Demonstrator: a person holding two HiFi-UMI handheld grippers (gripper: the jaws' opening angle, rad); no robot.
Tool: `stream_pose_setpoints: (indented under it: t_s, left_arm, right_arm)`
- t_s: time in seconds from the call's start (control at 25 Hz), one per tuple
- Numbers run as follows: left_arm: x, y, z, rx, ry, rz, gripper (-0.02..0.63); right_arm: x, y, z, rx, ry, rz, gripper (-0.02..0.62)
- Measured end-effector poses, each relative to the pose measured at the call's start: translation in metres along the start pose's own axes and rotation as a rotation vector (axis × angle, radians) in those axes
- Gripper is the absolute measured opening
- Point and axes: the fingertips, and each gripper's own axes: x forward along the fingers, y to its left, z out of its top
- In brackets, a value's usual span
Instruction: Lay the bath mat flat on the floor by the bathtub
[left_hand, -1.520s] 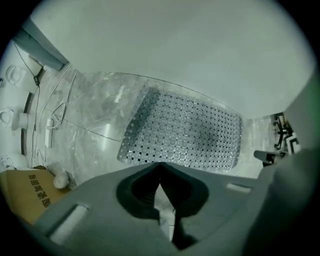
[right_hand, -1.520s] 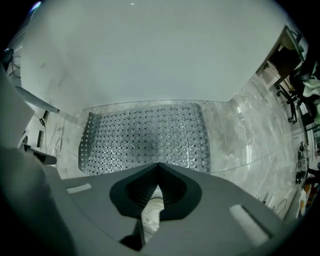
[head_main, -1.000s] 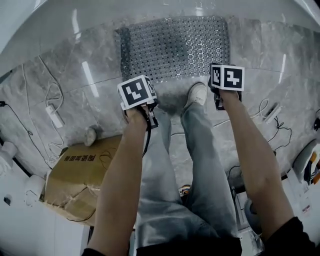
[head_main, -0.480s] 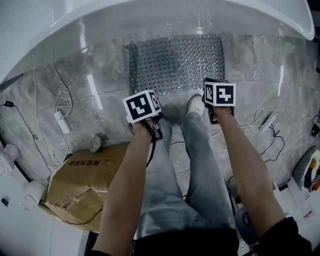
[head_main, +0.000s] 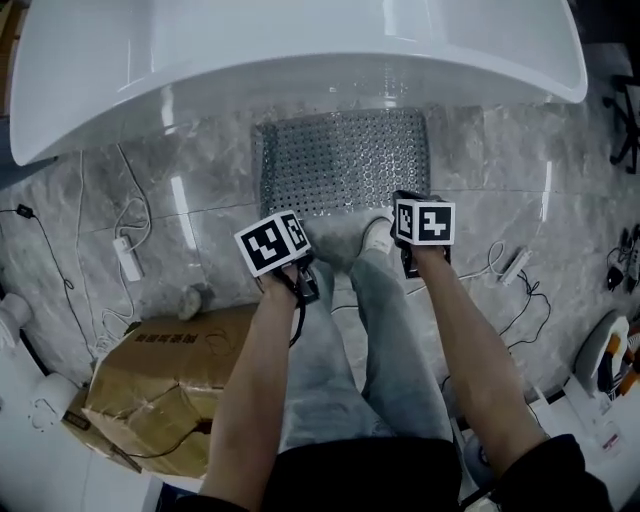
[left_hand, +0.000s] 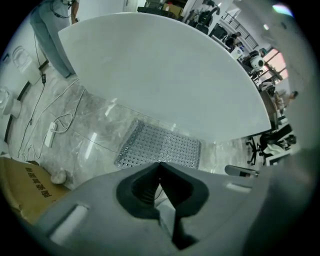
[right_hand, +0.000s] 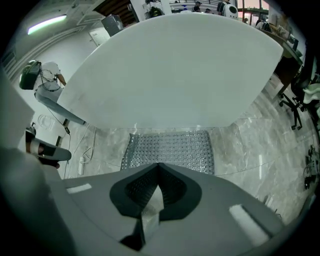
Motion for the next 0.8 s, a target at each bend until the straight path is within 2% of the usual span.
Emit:
stream_pose_setpoints:
  t_s: [0.28, 0.52, 0.8]
  left_arm:
    - [-0.050, -0.034, 0.003, 0.063, -0.036, -0.047, 0.006]
    - [-0.099, -0.061, 0.018, 0.010, -0.105, -0.112, 0.006]
    - [-0.148, -0.078, 0.051, 0.053, -0.179, -0.131, 0.006]
  right_arm:
    - [-0.059, 0.025, 0.030, -0.015, -0.068, 0.016, 0.006]
    - [-0.100, 0.053, 0.044, 0.004, -0.118, 0.059, 0.006]
    - [-0.148, 0.070, 0.080, -0.041, -0.189, 0.087, 0.006]
